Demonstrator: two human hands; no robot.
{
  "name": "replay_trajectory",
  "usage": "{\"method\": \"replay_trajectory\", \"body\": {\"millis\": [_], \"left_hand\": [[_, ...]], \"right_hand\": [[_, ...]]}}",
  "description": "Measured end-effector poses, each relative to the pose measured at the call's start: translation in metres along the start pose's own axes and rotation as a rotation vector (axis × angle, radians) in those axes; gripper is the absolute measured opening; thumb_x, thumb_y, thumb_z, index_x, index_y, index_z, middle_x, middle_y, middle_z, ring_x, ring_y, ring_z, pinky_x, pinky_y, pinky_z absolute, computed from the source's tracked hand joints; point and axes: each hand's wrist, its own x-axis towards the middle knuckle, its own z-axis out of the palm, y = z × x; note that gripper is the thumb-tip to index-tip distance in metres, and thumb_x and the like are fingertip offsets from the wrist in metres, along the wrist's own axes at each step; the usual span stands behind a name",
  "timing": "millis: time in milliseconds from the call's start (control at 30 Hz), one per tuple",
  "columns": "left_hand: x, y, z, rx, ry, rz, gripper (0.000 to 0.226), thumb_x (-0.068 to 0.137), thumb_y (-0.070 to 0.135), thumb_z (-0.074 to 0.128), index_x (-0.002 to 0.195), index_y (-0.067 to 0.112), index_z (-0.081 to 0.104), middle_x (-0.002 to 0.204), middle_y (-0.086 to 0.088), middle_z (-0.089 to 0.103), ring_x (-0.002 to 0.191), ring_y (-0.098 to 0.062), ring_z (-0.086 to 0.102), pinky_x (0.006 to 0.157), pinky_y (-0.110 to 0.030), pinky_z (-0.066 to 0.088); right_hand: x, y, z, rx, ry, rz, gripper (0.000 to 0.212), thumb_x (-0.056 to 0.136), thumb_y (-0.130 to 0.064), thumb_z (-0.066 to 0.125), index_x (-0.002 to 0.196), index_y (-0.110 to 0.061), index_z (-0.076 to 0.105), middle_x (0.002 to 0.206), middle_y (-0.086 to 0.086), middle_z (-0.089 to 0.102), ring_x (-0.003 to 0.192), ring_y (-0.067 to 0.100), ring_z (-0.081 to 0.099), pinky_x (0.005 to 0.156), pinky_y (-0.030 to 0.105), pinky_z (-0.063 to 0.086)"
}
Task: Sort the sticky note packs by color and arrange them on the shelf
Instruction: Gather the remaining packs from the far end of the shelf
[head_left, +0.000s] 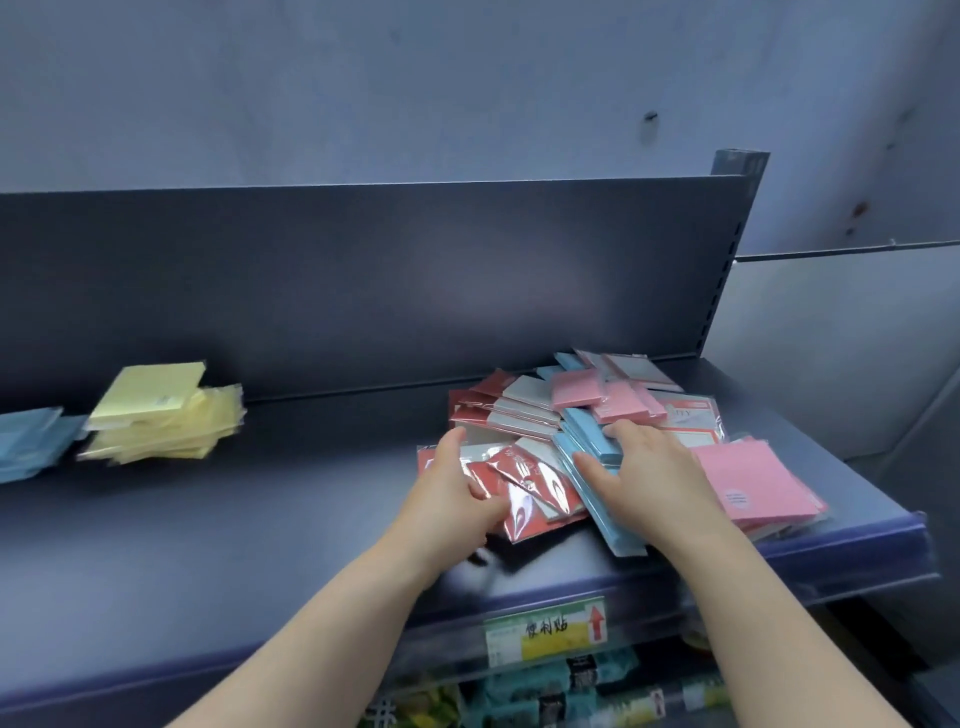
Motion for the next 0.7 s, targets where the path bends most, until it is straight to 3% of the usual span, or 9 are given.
{"method": "replay_trajectory", "body": {"millis": [133,267,400,700], "left_hand": [[0.009,-0.017,-0.012,-0.151,0.131,-0.059,0.077,0.083,0.002,0.055,0.146,0.029,0.021,0.084,-0.016,0.064,0.079,-0.029,0.066,0.073,-0.045,0.059],[0.007,-0.038,-0.044,-0.238,0.305,-0.074,0.071,0.086,0.000,0.052,0.148,0.020,0.023,0.082,-0.006,0.067,0.084,-0.027,0.067,0.085,-0.052,0.054],[-0.005,-0.049,-0.079,-0.422,0.476,-0.056,0.060,0.090,-0.004,0.050,0.144,0.013,0.030,0.088,-0.007,0.066,0.076,-0.025,0.066,0.067,-0.040,0.055],[-0.047,-0.066,-0.142,-0.537,0.836,0.097,0.033,0.094,-0.001,0.048,0.122,0.017,0.045,0.083,-0.006,0.062,0.065,-0.013,0.059,0.057,-0.030,0.052]], "right_hand": [[-0.009,-0.013,0.004,0.117,-0.052,-0.039,0.047,0.088,-0.053,0.049,0.126,-0.026,0.047,0.128,0.002,0.048,0.112,0.024,0.051,0.091,0.036,0.043],[-0.017,-0.030,0.012,0.282,-0.105,-0.135,0.034,0.086,-0.041,0.054,0.119,-0.030,0.050,0.125,-0.006,0.045,0.114,0.018,0.046,0.091,0.031,0.040],[-0.018,-0.044,0.019,0.379,-0.096,-0.192,0.038,0.085,-0.032,0.057,0.123,-0.030,0.052,0.126,-0.008,0.040,0.121,0.014,0.039,0.091,0.025,0.034],[-0.033,-0.094,0.019,0.540,0.118,-0.439,0.037,0.078,-0.029,0.072,0.113,-0.027,0.061,0.117,-0.004,0.044,0.112,0.016,0.040,0.092,0.020,0.026]]}}
